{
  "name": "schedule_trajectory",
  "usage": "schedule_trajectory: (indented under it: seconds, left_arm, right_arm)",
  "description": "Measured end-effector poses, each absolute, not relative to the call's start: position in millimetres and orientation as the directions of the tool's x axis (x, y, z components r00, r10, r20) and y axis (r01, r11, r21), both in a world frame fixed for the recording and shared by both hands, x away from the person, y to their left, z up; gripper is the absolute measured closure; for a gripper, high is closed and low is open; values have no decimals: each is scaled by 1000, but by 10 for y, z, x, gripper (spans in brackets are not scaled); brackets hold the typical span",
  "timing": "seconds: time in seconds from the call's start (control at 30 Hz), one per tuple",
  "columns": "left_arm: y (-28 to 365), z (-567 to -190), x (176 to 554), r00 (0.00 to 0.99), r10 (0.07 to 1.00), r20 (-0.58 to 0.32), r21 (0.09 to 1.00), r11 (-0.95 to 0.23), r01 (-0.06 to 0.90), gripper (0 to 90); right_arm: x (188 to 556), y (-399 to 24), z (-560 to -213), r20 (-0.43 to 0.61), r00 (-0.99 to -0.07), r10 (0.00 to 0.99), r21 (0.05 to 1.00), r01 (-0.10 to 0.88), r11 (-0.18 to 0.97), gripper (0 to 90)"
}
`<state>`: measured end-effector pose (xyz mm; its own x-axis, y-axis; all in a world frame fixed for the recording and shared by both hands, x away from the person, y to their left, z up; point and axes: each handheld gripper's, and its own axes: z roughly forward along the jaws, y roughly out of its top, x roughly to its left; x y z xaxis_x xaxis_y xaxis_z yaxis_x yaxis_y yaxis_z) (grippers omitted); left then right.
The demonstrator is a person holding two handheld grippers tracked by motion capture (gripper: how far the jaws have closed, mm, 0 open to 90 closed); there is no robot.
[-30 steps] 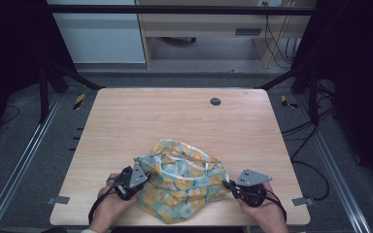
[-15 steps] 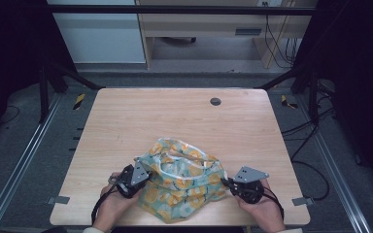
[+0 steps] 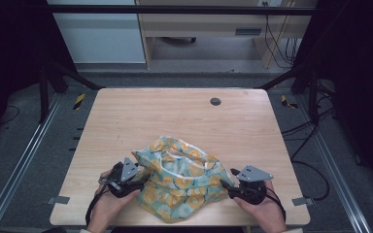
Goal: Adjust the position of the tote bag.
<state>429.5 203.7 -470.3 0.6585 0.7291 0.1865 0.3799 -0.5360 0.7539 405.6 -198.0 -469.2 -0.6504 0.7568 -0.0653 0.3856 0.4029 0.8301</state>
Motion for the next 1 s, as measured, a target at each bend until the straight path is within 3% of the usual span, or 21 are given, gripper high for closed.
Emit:
schedule_trajectory:
  seconds: [0.2,0.3,0.47,0.77,0.9,1.0]
  left_arm:
    - [2128,-4485,4115,645,750,145,816,-460,351,284]
    - [2112,-4322,4070,637,761,125,837,-425,344,275]
    - [1892,-3941,4179,633,755,173,838,-450,308,261]
    - [1462,-3651,4615,651,724,228,769,-544,335,243]
    - [1351,-3609,4737,648,724,237,757,-556,344,243]
    - [1325,-3708,4829,656,717,235,717,-584,381,233]
  right_arm:
    - [3974,-2012,-4628,-41,-628,777,852,384,356,254]
    - [3963,-2021,-4614,-25,-624,781,856,390,338,222]
    - [3956,-2014,-4582,-6,-626,779,864,390,320,175]
    - [3986,-1969,-4263,-14,-626,780,891,346,293,317]
    - [4147,-1919,-4168,-6,-622,783,875,376,306,376]
    - [4322,-1857,-4192,20,-612,790,855,420,304,370]
